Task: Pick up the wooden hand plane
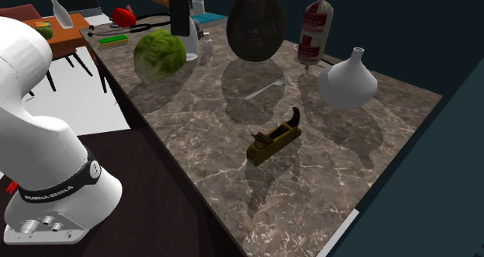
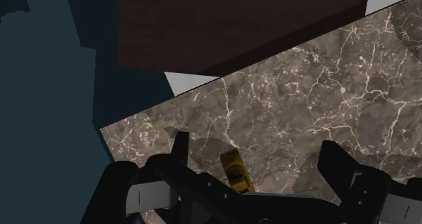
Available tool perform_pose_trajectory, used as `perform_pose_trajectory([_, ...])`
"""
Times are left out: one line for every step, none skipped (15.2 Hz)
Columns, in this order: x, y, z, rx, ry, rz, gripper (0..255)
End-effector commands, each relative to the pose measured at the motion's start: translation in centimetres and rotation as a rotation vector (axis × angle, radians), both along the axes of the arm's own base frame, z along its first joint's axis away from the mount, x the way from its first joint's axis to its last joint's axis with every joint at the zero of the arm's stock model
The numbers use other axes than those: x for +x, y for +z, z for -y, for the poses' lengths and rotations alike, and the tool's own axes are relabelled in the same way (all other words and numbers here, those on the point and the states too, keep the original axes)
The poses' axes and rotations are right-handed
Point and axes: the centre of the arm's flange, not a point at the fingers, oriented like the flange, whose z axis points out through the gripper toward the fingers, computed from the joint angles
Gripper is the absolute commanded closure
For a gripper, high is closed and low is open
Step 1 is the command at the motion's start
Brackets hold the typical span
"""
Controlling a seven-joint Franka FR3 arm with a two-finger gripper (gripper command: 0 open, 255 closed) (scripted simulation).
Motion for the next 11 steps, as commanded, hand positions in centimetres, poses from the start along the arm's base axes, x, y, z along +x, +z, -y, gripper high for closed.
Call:
perform_pose_trajectory([0.0,0.0,0.0,0.000,0.000,0.000,0])
perform_pose_trajectory([0.6,-1.1,0.0,0.003,0.019,0.007,0])
perform_pose_trajectory([1.2,-2.2,0.0,0.006,0.039,0.013,0])
perform_pose_trajectory([1.8,-3.3,0.0,0.009,0.058,0.020,0])
perform_pose_trajectory([2.4,-4.4,0.0,0.012,0.077,0.027,0])
perform_pose_trajectory([3.0,-5.5,0.0,0.015,0.097,0.034,0])
perform_pose_trajectory([3.6,-6.6,-0.1,0.018,0.116,0.040,0])
perform_pose_trajectory([4.2,-7.6,-0.1,0.020,0.136,0.047,0])
perform_pose_trajectory([4.8,-8.7,-0.2,0.023,0.155,0.054,0])
perform_pose_trajectory([5.5,-9.8,-0.3,0.026,0.174,0.060,0])
perform_pose_trajectory([6.1,-10.8,-0.4,0.029,0.194,0.067,0])
